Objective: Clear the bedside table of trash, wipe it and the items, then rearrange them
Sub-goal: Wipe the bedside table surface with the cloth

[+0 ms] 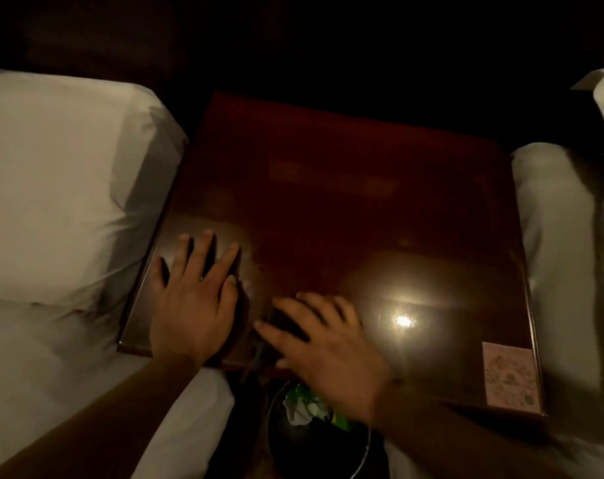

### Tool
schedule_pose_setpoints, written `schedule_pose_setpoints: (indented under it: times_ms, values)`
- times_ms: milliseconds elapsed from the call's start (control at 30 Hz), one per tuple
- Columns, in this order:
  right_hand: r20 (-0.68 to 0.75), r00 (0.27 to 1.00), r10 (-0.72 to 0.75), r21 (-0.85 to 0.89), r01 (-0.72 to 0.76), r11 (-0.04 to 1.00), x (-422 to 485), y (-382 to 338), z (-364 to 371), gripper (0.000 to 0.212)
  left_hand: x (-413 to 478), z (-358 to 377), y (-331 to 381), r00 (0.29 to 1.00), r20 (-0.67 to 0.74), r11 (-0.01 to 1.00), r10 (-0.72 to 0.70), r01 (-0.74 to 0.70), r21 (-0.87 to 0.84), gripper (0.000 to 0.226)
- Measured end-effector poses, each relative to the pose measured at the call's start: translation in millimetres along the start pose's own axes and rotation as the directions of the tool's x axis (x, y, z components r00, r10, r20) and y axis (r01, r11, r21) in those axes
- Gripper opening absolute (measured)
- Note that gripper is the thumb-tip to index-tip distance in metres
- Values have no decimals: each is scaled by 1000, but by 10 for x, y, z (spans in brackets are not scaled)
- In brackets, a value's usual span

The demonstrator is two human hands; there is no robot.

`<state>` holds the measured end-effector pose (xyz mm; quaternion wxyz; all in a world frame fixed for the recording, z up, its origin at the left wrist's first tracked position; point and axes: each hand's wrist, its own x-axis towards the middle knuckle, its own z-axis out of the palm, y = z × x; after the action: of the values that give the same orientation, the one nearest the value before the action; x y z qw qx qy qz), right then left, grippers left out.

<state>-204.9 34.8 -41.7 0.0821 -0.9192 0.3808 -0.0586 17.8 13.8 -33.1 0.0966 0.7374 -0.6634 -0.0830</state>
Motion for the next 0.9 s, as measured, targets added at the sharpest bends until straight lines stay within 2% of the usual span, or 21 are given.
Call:
schedule_pose_setpoints:
  times_ms: [33,100,167,200,233,267,300,367,400,433,467,500,533,567,633,667,700,733,767,833,900]
  values:
    - [-11,999,32,-47,-33,998,74,189,-19,56,-7,7,-3,1000,-8,1000,1,-1,-9,54]
    - [-108,959,262,-106,-273,956,431,578,-108,55,-16,14,-7,999,-34,999,-13,12,-39,54]
    - [-150,843,517,-6,-524,852,916,858,-243,54,-15,8,-17,997,-64,996,-45,40,-83,54]
    - [-142,796,588,57,-587,808,1121,870,-261,55,-9,3,-19,996,-74,994,-55,48,-103,54]
    - [-139,782,608,90,-601,794,1266,783,-233,55,-7,-1,-17,995,-82,992,-58,48,-119,55]
    - [-140,816,561,88,-554,828,1340,609,-174,56,-10,-6,-16,994,-94,990,-57,44,-137,56]
    - [-137,881,452,74,-446,892,1334,368,-101,56,-18,-15,-18,992,-109,985,-59,40,-165,57]
    - [-79,988,131,61,-127,990,1085,-109,37,50,-29,-33,-25,987,-141,970,-75,39,-240,59]
    - [-38,999,4,72,-2,997,910,-233,51,46,-31,-38,-36,985,-151,964,-81,40,-261,59]
    - [-15,998,-59,75,60,995,762,-205,30,44,-33,-37,-49,984,-159,964,-77,32,-264,58]
    - [-23,998,-51,51,53,997,635,-63,-10,46,-27,-31,-64,984,-165,967,-61,17,-253,57]
    - [-51,998,23,7,-22,1000,503,132,-54,51,-24,-22,-77,985,-167,972,-44,4,-234,56]
    - [-85,983,160,-5,-161,987,348,351,-107,54,-20,-13,-82,986,-166,977,-33,-3,-212,54]
    - [-136,933,333,4,-336,942,171,573,-172,53,-15,-2,-80,987,-160,982,-26,-4,-188,53]
    - [-163,739,654,91,-649,756,-214,846,-310,50,-16,18,-82,989,-148,989,-21,-1,-146,51]
    - [-161,648,744,140,-732,667,-339,828,-335,50,-16,20,-81,990,-142,991,-20,1,-133,50]
    - [-164,591,790,163,-774,612,-395,709,-310,49,-18,18,-74,991,-136,992,-18,1,-127,50]
    - [-157,592,790,165,-773,612,-399,500,-261,47,-26,11,-67,992,-128,992,-18,2,-127,50]
    - [-155,653,741,160,-724,671,-352,254,-190,47,-33,1,-61,992,-122,991,-21,5,-134,50]
    - [-134,835,534,145,-516,844,-129,-245,-45,54,-27,-22,-45,993,-115,988,-28,10,-151,51]
    - [-125,932,340,142,-323,936,93,-575,52,56,-20,-35,-38,993,-110,984,-39,19,-178,51]
